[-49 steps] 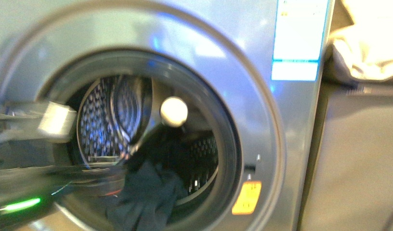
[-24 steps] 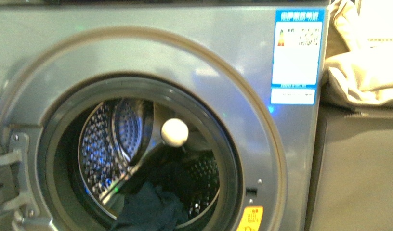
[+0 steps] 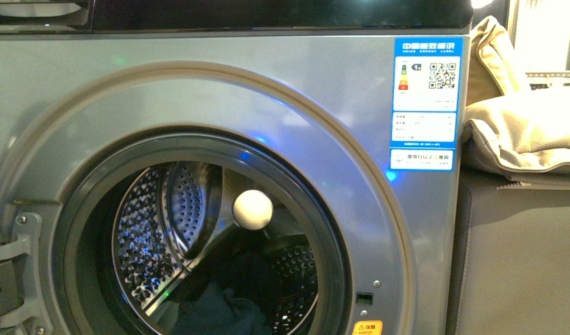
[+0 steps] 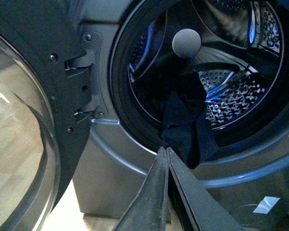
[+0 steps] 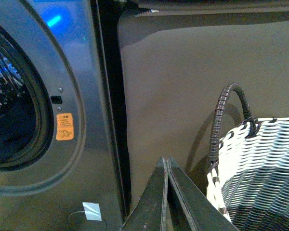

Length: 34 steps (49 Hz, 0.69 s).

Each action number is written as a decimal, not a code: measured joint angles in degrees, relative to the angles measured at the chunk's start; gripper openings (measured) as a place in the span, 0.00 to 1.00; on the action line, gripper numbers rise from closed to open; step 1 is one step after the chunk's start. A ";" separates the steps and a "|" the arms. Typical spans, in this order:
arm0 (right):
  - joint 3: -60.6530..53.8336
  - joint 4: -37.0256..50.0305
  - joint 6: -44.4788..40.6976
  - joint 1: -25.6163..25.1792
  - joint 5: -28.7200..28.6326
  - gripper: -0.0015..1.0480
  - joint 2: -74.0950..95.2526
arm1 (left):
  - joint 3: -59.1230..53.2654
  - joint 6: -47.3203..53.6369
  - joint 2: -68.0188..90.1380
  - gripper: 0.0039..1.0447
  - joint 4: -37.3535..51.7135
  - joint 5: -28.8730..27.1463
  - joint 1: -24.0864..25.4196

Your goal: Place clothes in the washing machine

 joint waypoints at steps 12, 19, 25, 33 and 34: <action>0.00 0.00 -0.02 0.00 0.02 0.02 0.00 | 0.02 -0.02 -8.96 0.03 -10.88 0.13 0.00; 0.00 0.00 -0.02 0.00 -0.02 0.02 0.00 | 0.02 0.00 -12.66 0.03 -13.00 0.11 0.00; 0.00 0.00 -0.02 0.00 -0.02 0.02 0.00 | 0.02 0.00 -12.61 0.03 -13.14 0.11 0.00; 0.00 0.00 -0.02 0.00 0.00 0.02 0.00 | 0.02 0.00 -12.61 0.03 -13.14 0.11 0.00; 0.00 0.00 -0.02 0.00 -0.02 0.02 0.00 | 0.02 0.00 -12.61 0.03 -13.14 0.11 0.00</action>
